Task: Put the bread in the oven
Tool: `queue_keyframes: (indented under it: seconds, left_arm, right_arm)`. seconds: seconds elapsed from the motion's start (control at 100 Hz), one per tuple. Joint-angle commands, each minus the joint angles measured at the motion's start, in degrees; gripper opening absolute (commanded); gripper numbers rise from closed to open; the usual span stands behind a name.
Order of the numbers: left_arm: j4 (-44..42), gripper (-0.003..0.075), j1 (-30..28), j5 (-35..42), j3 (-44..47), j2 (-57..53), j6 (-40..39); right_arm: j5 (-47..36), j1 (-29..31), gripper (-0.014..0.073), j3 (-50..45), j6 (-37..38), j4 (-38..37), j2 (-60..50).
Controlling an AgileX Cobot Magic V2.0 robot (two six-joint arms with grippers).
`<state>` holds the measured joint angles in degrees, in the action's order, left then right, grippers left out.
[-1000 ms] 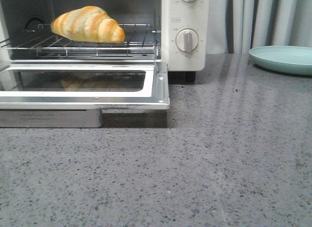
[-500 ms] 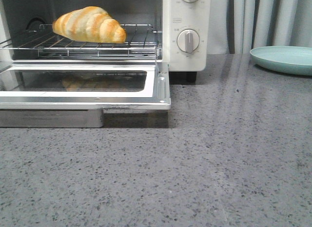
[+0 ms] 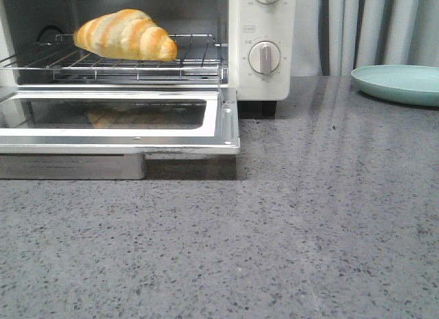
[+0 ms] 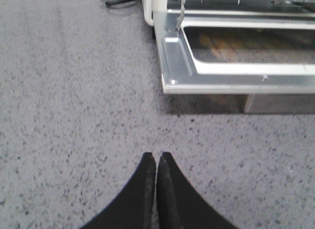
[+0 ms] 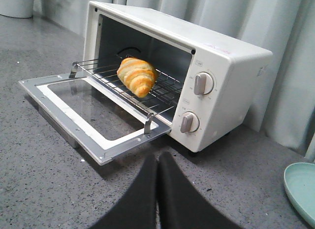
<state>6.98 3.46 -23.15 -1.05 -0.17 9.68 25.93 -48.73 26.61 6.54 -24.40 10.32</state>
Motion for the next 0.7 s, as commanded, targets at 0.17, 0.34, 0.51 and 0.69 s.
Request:
queue_keyframes:
  seconds: [0.17, 0.34, 0.51, 0.69]
  left_arm:
    - [0.38, -0.0021, -0.12, 7.84, 2.26, -1.67, -0.15]
    - [0.38, -0.0021, -0.12, 8.40, 2.37, -1.67, -0.15]
    - [0.38, -0.0021, -0.12, 8.40, 2.37, -1.67, -0.15]
    - [0.38, -0.0021, -0.12, 8.40, 2.37, -1.67, -0.15]
  right_arm:
    - [-4.31, 0.34, -0.0069, 1.41, -0.09, -1.47, 0.45]
    - [-4.31, 0.34, -0.0069, 1.41, -0.09, -1.47, 0.45]
    - [-4.31, 0.34, -0.0069, 1.41, -0.09, -1.47, 0.45]
    - [-4.31, 0.34, -0.0069, 1.41, -0.09, -1.47, 0.45]
